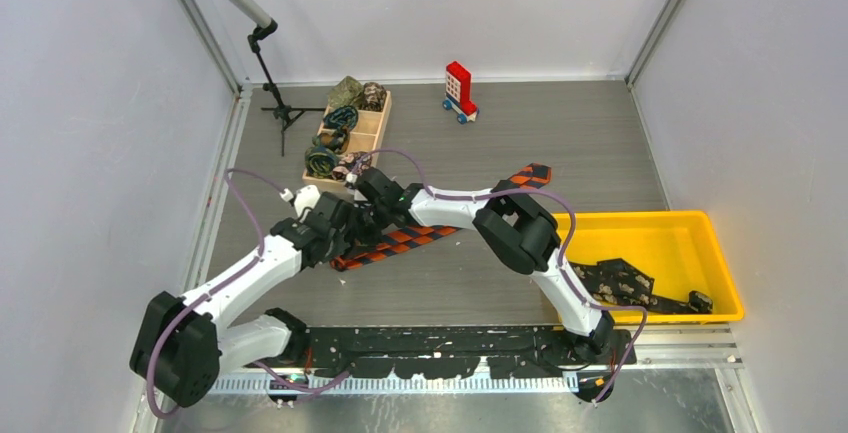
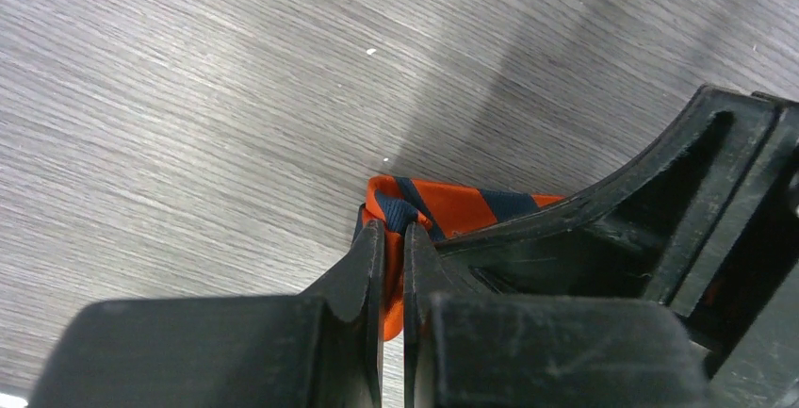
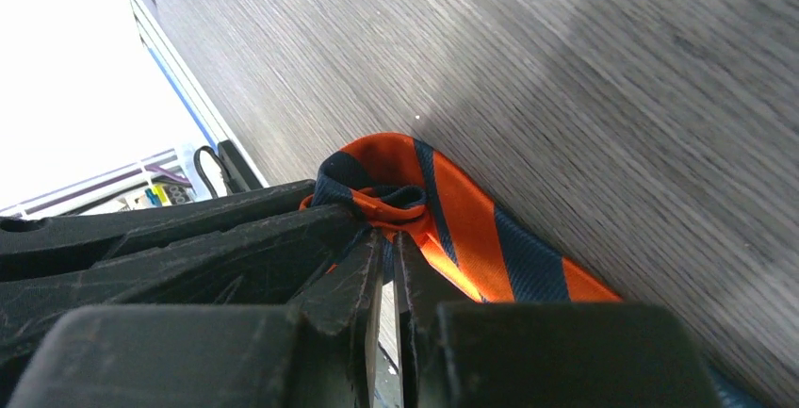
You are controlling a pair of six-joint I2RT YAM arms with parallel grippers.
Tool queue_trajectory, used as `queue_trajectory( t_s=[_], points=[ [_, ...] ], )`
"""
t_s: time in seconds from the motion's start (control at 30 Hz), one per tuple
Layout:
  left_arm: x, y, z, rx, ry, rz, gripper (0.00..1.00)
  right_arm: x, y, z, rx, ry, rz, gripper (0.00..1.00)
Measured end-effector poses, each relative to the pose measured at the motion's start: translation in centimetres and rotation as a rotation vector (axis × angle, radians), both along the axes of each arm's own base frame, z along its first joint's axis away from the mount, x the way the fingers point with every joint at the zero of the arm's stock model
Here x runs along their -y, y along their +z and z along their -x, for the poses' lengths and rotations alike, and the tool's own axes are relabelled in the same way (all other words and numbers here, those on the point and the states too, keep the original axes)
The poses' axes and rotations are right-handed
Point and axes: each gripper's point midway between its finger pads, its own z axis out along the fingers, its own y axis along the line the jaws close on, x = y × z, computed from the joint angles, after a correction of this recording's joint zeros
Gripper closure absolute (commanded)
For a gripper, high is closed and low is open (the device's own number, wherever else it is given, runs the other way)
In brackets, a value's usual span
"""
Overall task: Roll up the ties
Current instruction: Roll the tie at the center of the board.
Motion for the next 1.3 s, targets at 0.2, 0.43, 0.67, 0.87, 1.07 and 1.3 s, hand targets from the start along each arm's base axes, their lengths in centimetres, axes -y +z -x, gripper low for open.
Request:
queue_trajectory(
  t_s=[0.2, 0.43, 0.67, 0.87, 1.07, 1.3],
  points=[
    [0.9, -0.2, -0.2, -0.019, -0.036, -0.025, 1.00, 0.5, -0.6, 0.0, -0.010, -0.005, 0.014, 0.85],
    [2.2, -0.4, -0.3, -0.034, -0.080, -0.046, 1.00, 1.3, -1.6, 0.1, -0.025, -0.009, 0.028, 0.86],
    [3.0, -0.6, -0.6, -0.036, -0.104, -0.099, 1.00, 1.8, -1.7, -0.2, -0.027, -0.021, 0.021, 0.86],
    [3.6, -1.2, -0.7, -0.040, -0.099, -0.098, 1.00, 3.3, -1.6, -0.4, -0.027, -0.038, 0.029, 0.86],
    [3.9, -1.8, -0.7, -0.048, -0.089, -0.102, 1.00, 5.8, -0.9, -0.2, -0.002, -0.054, 0.073, 0.86],
    [4.1, -1.9, -0.8, -0.043, -0.077, -0.100, 0.91, 8.3, -0.2, -0.2, 0.026, -0.077, 0.094, 0.86]
  ],
)
